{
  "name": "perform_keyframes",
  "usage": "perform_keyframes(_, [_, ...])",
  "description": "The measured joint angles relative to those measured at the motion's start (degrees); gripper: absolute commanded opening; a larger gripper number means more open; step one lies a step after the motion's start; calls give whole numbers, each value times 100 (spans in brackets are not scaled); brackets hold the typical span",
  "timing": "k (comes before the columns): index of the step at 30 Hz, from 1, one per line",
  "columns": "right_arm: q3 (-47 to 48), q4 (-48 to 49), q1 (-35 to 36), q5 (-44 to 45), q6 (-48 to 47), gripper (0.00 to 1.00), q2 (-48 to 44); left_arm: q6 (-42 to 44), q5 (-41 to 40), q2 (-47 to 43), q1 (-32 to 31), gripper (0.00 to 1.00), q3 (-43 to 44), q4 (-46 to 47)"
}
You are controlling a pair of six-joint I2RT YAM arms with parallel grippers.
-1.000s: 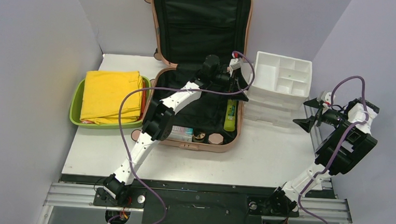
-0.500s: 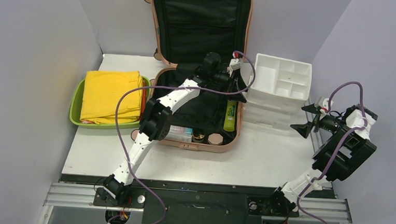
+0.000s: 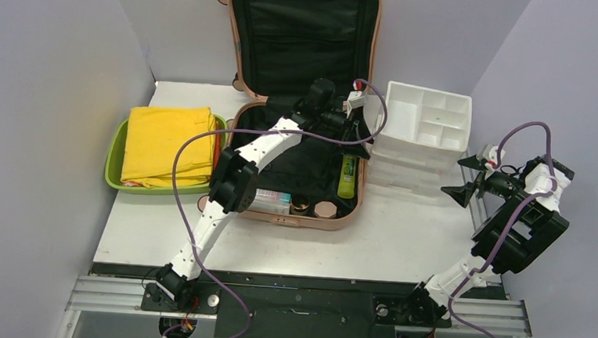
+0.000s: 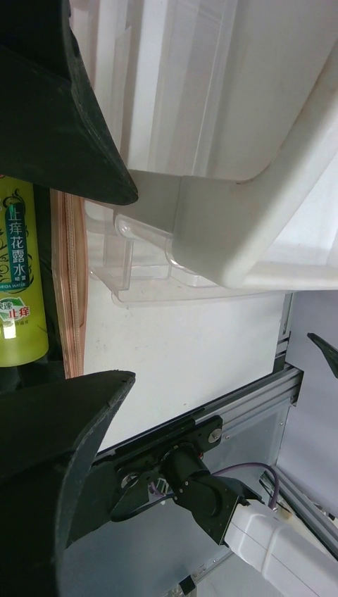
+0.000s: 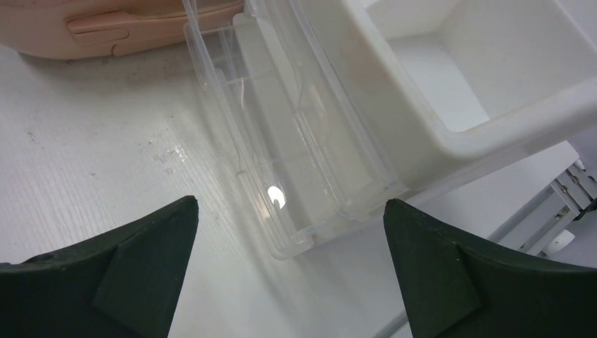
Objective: Open, take out, and arrange the luggage
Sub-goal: Adjust the storage box at the center of the board.
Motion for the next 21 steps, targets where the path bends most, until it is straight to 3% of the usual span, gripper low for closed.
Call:
perform_keyframes(16, [243, -120, 57, 151, 0, 100, 55, -538, 149, -50, -7, 83, -146, 363])
perform_keyframes(21, [313, -122, 87, 201, 0, 100, 107, -1174, 258, -79, 4, 83, -385, 1019])
